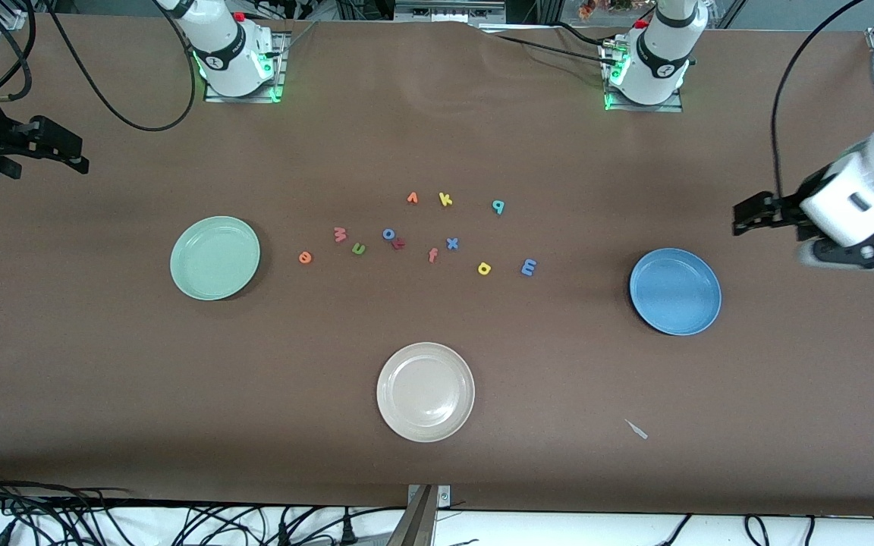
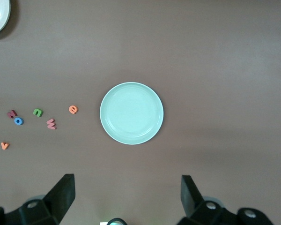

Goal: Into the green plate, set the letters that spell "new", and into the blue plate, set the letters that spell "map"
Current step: 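Reach the left gripper down to the blue letter m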

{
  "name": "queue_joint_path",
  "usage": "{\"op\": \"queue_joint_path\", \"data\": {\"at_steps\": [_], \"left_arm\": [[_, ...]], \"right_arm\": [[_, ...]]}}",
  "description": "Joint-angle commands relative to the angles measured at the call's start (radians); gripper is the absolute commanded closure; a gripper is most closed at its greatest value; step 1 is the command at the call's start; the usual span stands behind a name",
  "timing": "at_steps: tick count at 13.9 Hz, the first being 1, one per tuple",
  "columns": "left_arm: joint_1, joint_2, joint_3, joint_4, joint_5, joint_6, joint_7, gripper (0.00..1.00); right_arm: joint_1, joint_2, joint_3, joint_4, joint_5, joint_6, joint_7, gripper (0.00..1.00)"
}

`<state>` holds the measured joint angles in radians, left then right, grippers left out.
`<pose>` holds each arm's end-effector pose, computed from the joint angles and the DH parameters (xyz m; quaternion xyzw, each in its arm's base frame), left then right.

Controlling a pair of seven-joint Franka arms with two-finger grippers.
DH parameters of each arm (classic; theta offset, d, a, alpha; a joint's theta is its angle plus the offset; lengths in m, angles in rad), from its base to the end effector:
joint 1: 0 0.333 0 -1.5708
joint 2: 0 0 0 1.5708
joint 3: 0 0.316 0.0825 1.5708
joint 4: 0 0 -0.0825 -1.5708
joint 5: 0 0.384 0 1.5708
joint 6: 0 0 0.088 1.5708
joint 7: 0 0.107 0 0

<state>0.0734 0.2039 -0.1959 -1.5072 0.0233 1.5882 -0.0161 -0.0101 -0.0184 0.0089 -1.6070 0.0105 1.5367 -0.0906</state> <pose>0.6070 -0.0616 0.5388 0.9968 -0.0532 -0.0599 0.0040 0.5444 0.0005 0.6147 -0.9986 -0.0447 0.0257 0.0064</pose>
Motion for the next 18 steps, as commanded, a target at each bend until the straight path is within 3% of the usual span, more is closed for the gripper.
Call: {"op": "queue_joint_path", "data": {"at_steps": [1,4,9,12,18], "left_arm": [[-0.064,0.051,0.001,0.002,-0.016,0.006,0.002,0.0],[-0.087,0.103,0.0,-0.033,-0.109,0.036,0.002,0.0],[-0.09,0.095,-0.106,-0.269,-0.111,0.352,-0.06,0.0],[-0.122,0.1,-0.129,-0.402,-0.094,0.543,-0.091,0.0],[-0.247,0.274,-0.131,-0.424,0.079,0.732,-0.327,0.02]], "right_arm": [[-0.005,0.009,0.003,0.022,-0.007,-0.017,0.002,0.0],[-0.004,0.008,0.003,0.022,-0.006,-0.017,0.003,0.0],[-0.004,0.008,0.003,0.022,-0.001,-0.013,0.003,0.0],[-0.004,0.008,0.005,0.022,0.0,-0.017,0.003,0.0],[-0.005,0.008,0.003,0.022,-0.001,-0.017,0.0,0.0]]}}
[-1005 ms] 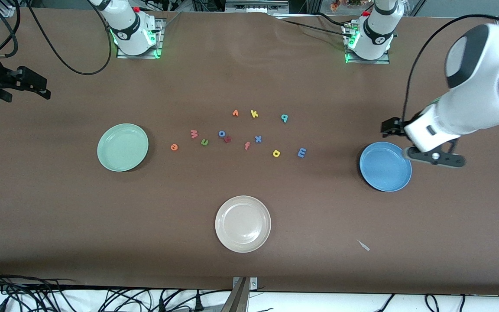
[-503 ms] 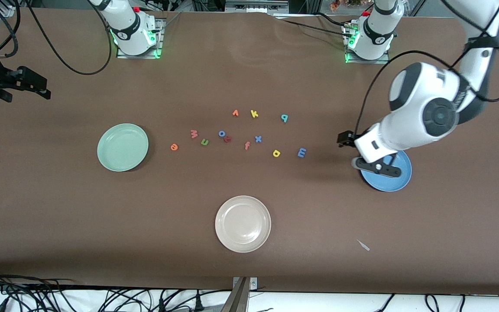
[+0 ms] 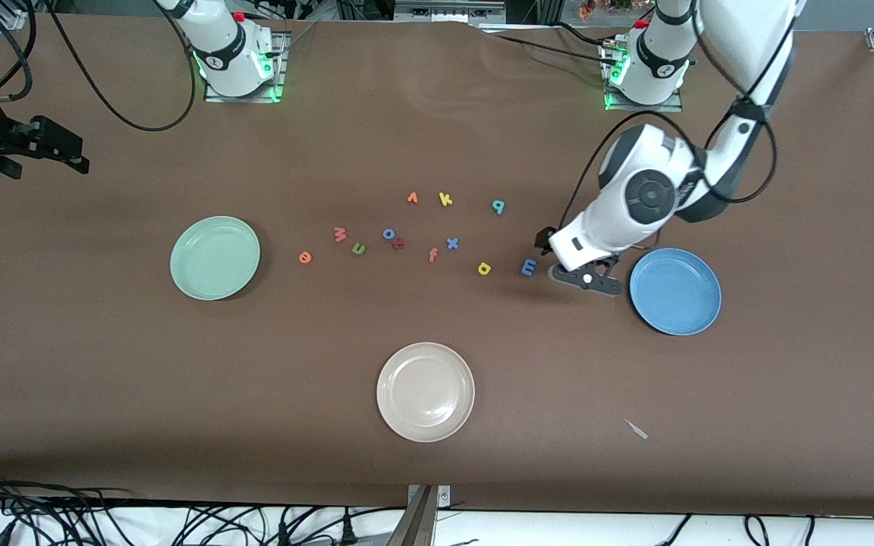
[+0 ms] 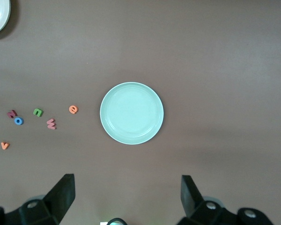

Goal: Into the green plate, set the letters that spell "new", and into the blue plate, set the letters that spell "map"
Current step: 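Reach the left gripper down to the blue letter m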

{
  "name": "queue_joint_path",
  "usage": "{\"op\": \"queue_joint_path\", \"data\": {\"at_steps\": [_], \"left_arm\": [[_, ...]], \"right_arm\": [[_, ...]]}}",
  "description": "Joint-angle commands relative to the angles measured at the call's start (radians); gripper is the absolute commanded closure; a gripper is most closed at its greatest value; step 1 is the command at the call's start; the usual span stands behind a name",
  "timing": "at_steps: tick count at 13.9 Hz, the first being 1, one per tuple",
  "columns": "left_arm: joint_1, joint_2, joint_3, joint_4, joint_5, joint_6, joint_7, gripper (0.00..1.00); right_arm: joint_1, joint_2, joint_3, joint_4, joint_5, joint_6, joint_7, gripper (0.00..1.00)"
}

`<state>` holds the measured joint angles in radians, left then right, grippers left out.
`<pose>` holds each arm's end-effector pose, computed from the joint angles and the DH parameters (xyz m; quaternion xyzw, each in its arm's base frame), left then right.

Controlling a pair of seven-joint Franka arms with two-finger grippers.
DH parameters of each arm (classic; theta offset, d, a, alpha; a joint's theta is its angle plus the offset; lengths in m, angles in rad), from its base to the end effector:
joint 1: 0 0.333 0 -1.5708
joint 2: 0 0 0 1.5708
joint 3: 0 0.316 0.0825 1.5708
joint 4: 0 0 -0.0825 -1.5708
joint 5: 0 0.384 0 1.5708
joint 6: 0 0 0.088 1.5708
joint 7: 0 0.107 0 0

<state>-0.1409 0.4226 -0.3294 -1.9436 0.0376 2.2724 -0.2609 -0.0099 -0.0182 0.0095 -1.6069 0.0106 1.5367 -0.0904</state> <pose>0.5493 -0.2691 0.2690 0.9924 -0.1058 -0.0517 0.0370 0.5445 0.0010 0.6146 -0.9986 -0.0450 0.0257 0.0064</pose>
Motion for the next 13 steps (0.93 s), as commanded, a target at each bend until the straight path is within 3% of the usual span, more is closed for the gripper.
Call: {"op": "queue_joint_path", "data": {"at_steps": [1,6,13], "left_arm": [[-0.048,0.079,0.003,0.014,0.097,0.071,-0.128,0.03],[-0.078,0.174,0.003,0.025,0.255,0.151,-0.297,0.11],[-0.1,0.211,0.003,0.029,0.33,0.153,-0.356,0.33]], "right_arm": [[-0.005,0.007,0.003,0.022,-0.001,-0.016,0.001,0.0],[-0.004,0.007,0.003,0.022,-0.001,-0.016,0.001,0.0],[-0.004,0.007,0.003,0.021,-0.006,-0.015,0.0,0.0]]}}
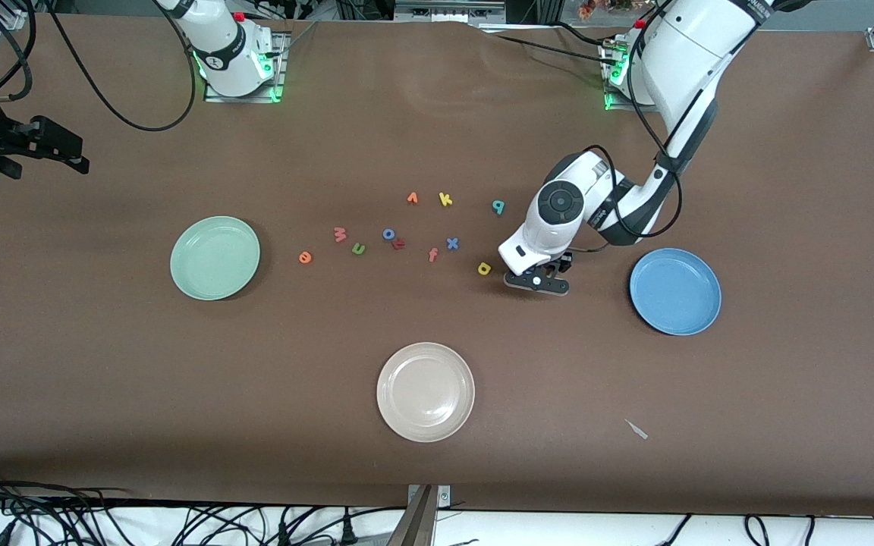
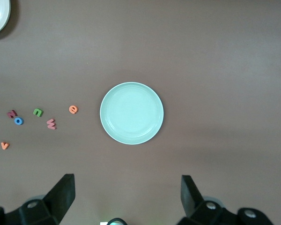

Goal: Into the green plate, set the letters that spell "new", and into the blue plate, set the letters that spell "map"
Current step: 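Grasp the blue m with the left gripper and drop it on the blue plate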

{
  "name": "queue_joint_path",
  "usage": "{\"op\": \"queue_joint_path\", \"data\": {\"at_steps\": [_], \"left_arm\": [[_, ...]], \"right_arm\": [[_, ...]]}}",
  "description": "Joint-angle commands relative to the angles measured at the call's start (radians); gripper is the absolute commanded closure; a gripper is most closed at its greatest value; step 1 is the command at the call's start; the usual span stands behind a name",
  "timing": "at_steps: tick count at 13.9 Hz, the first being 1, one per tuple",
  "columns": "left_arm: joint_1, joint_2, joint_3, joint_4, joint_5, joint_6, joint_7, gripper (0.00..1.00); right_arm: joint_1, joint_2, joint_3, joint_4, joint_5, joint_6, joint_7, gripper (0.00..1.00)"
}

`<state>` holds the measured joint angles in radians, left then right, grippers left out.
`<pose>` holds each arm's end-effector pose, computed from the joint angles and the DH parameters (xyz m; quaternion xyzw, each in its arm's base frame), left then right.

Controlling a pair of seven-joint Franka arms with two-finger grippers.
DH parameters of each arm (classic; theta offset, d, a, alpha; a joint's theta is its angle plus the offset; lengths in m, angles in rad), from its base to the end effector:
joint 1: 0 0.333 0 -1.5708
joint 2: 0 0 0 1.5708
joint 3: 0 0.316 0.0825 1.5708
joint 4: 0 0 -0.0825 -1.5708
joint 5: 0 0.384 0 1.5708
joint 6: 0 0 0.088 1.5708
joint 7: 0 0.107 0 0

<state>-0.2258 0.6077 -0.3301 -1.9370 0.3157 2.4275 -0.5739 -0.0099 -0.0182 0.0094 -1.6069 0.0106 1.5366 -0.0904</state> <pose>0.5231 -0.3182 0.1759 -0.9953 0.0903 0.0261 0.0217 0.5445 0.0009 0.6146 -0.9986 -0.0450 0.0258 0.0064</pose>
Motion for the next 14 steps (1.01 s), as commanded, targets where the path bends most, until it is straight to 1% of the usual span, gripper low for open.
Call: {"op": "queue_joint_path", "data": {"at_steps": [1,3,4,8,10,12,13,14], "left_arm": [[-0.015,0.032,0.003,0.023,0.06,-0.002,-0.047,0.37],[-0.015,0.035,0.003,0.023,0.069,-0.002,-0.047,0.51],[-0.015,0.035,0.003,0.024,0.069,-0.002,-0.047,0.6],[-0.013,0.046,0.003,0.035,0.069,-0.002,-0.047,0.91],[-0.003,0.043,0.003,0.036,0.069,-0.007,-0.04,0.95],[0.005,0.037,0.006,0.052,0.069,-0.021,-0.029,0.99],[0.023,0.032,0.005,0.062,0.066,-0.042,-0.015,1.0],[0.043,0.02,0.002,0.07,0.056,-0.076,0.012,1.0]], "right_arm": [[-0.004,0.009,0.003,0.021,-0.006,-0.013,0.001,0.0],[-0.004,0.007,0.003,0.021,-0.006,-0.009,0.0,0.0],[-0.004,0.009,0.003,0.022,-0.008,-0.007,0.0,0.0],[-0.004,0.007,0.003,0.022,-0.006,-0.003,0.001,0.0],[-0.004,0.007,0.003,0.022,-0.003,-0.001,0.003,0.0],[-0.004,0.006,0.003,0.024,-0.001,-0.003,0.053,0.0],[-0.004,0.0,0.004,0.024,0.002,-0.001,0.095,0.0],[-0.004,0.007,0.003,0.024,0.009,0.003,0.094,0.0]]}}
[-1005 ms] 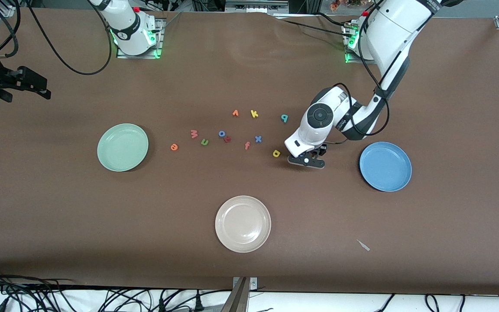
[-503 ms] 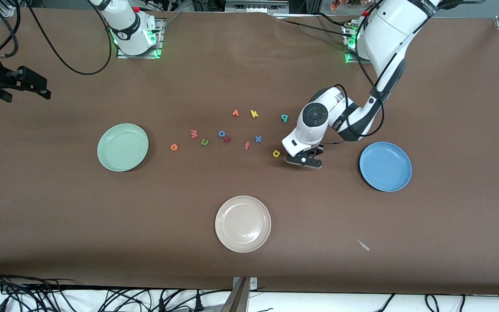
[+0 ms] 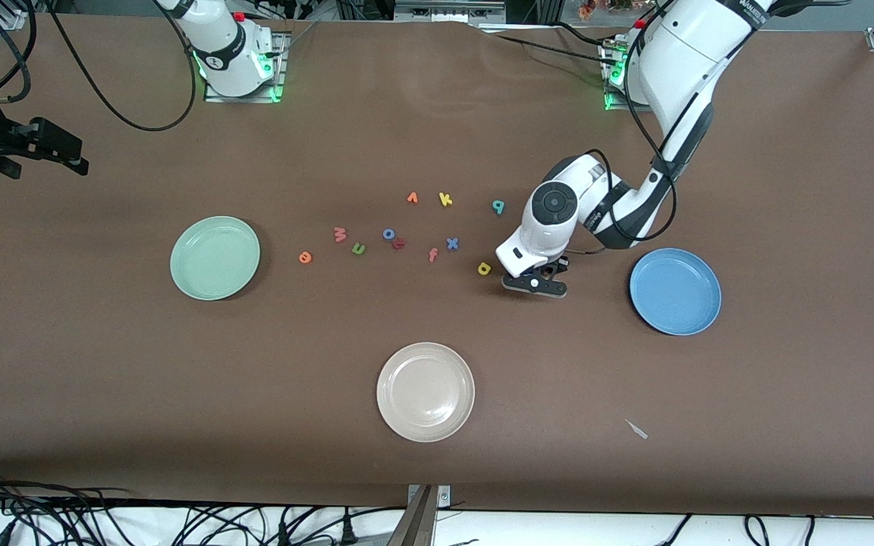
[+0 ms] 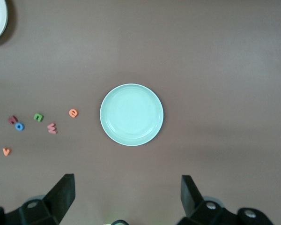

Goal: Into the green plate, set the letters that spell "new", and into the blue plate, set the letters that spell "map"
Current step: 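Grasp the blue m with the left gripper and drop it on the blue plate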

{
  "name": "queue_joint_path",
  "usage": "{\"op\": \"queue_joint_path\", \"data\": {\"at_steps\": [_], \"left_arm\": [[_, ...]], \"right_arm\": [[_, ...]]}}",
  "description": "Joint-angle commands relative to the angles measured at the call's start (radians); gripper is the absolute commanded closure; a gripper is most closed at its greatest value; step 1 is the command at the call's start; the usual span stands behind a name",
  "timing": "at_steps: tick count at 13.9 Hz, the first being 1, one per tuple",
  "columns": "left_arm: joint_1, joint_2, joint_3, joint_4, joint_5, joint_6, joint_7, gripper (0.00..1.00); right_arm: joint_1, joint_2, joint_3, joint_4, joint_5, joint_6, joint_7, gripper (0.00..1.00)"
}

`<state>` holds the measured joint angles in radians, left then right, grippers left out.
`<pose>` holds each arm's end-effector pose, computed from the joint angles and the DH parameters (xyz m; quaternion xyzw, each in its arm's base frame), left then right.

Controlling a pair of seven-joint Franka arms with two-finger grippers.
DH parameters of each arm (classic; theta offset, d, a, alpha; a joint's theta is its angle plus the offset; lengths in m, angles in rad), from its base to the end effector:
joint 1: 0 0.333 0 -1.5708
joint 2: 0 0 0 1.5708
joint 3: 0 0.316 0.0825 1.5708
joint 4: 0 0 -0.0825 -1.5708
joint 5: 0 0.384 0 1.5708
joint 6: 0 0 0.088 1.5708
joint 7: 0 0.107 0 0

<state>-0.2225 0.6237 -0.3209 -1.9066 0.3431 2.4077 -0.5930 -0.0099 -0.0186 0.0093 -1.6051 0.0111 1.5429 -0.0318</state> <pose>0.5338 -0.3130 0.1750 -0.9958 0.0830 0.0223 0.0325 0.5451 0.0009 0.6162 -0.9996 -0.0156 0.0217 0.0058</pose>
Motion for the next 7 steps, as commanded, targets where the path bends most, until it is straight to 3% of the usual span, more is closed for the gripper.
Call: {"op": "queue_joint_path", "data": {"at_steps": [1,4,7], "left_arm": [[0.064,-0.004,-0.01,0.049,0.022,-0.093,0.089,1.0],[0.167,-0.05,-0.017,0.093,-0.087,-0.25,0.377,1.0],[0.274,-0.067,-0.015,0.159,-0.101,-0.416,0.611,1.0]], "right_arm": [[-0.004,0.006,0.003,0.031,0.013,-0.003,0.035,0.0],[-0.004,0.005,0.001,0.05,0.055,-0.015,0.03,0.0],[-0.005,0.006,-0.008,0.051,0.088,-0.013,0.038,0.0]]}}
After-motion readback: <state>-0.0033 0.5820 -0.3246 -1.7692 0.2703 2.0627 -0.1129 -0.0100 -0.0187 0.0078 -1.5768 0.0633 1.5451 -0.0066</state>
